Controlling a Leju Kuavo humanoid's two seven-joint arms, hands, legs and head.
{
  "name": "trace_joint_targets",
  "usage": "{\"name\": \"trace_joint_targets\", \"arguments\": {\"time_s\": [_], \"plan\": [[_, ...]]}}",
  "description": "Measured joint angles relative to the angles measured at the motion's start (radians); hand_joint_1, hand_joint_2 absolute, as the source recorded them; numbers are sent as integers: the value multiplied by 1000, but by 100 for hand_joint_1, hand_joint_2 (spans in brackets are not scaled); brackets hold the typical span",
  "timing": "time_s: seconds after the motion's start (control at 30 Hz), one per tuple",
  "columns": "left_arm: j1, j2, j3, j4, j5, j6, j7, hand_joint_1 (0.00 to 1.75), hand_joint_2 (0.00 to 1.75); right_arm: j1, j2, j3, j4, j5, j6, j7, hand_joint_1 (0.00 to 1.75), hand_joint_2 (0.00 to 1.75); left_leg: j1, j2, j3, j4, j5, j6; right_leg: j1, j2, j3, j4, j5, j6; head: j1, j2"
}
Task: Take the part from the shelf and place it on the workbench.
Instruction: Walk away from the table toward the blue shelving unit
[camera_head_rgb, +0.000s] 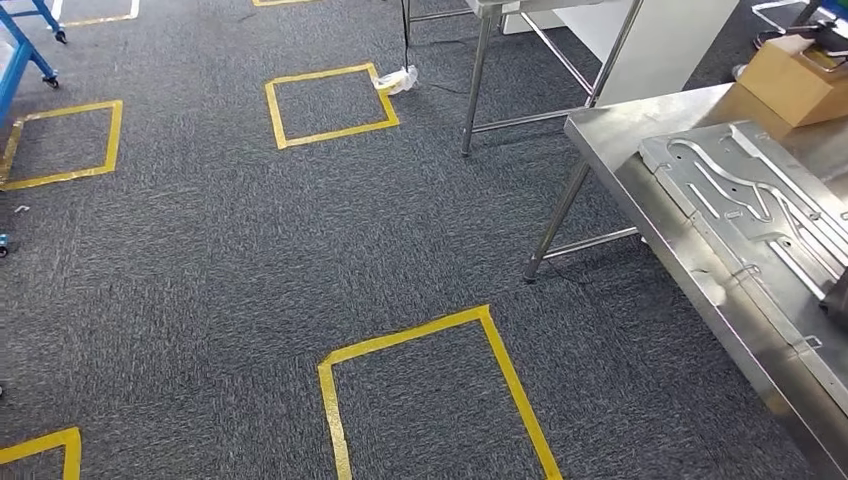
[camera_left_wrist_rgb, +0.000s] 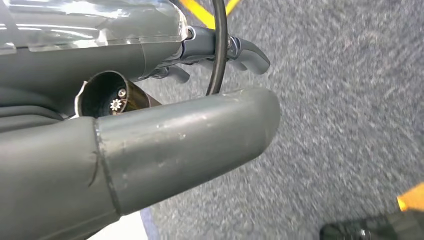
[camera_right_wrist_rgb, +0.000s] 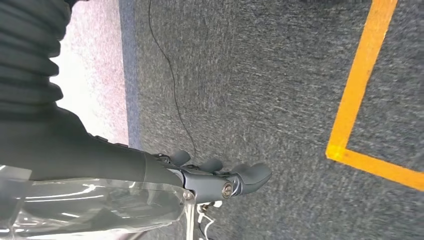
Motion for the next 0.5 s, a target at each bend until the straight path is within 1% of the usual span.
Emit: {"name": "trace_joint_targets", "arguments": {"time_s": [0.03,0.07,0.1,0.13,0.17,0.2,0.23,0.27,0.3,0.33,0.37,0.4,0.43,0.47,0.5], "plan": [[2,0,0,0,-1,0,1,0,0,-1,0,0,0,1,-1,1,0,175,1,-15,-2,-5,5,8,-4,9,-33,75,-39,8,0,0],[3,0,0,0,-2,0,1,0,0,-1,0,0,0,2,-1,3,0,175,3,-29,-3,-9,10,15,-9,20,-65,146,-70,14,0,0],[4,0,0,0,-3,0,1,0,0,0,0,0,0,3,-1,5,0,175,3,-43,-4,-9,12,17,-13,30,-90,199,-87,18,0,0],[5,0,0,0,-3,0,1,0,0,0,0,0,0,4,-1,7,0,175,3,-54,-3,-9,12,17,-14,33,-74,164,-55,16,0,0],[5,0,0,0,-3,0,1,0,0,0,0,-1,0,4,-1,9,0,175,3,-65,-2,-9,12,16,-15,45,-44,97,-12,13,0,0],[5,0,0,0,-3,0,2,0,0,1,0,-1,0,4,-1,11,0,175,3,-76,-1,-10,14,13,-16,68,-12,29,20,9,0,0],[4,-1,0,0,-4,1,2,0,0,2,0,-1,1,4,0,13,0,175,3,-86,-2,-10,15,10,-16,89,13,-27,43,5,0,0],[2,-1,0,0,-4,1,3,0,0,2,0,-2,1,4,1,15,0,175,5,-96,-4,-11,18,5,-15,105,27,-60,52,2,0,0],[2,-2,0,0,-4,2,5,0,0,2,0,-2,2,4,2,18,0,175,7,-105,-7,-13,21,-2,-14,110,31,-70,50,-1,0,0],[2,-2,0,0,-3,2,6,0,0,0,0,-3,2,4,2,20,0,175,8,-115,-10,-15,26,-9,-12,102,31,-77,52,-3,0,0],[3,-2,0,0,-3,3,8,0,0,-3,0,-5,2,4,3,23,0,175,9,-118,-12,-16,26,-15,-15,90,34,-85,55,-8,0,0],[4,-2,0,0,-2,5,11,0,0,-4,0,-6,2,4,4,25,0,175,8,-107,-17,-9,20,-20,-16,79,37,-95,59,-13,0,0],[4,-2,0,0,-1,7,13,0,0,-3,0,-7,2,4,4,27,0,175,5,-87,-27,14,2,-24,-18,66,41,-104,64,-19,-1,0],[4,-2,0,0,-1,10,16,0,0,-1,1,-8,2,4,5,29,0,175,3,-62,-48,59,-27,-26,-18,52,44,-111,68,-23,-1,0],[4,-2,0,0,0,13,17,0,0,1,1,-9,2,4,5,30,0,175,2,-41,-77,122,-61,-28,-14,39,43,-112,69,-26,-1,0]]}}
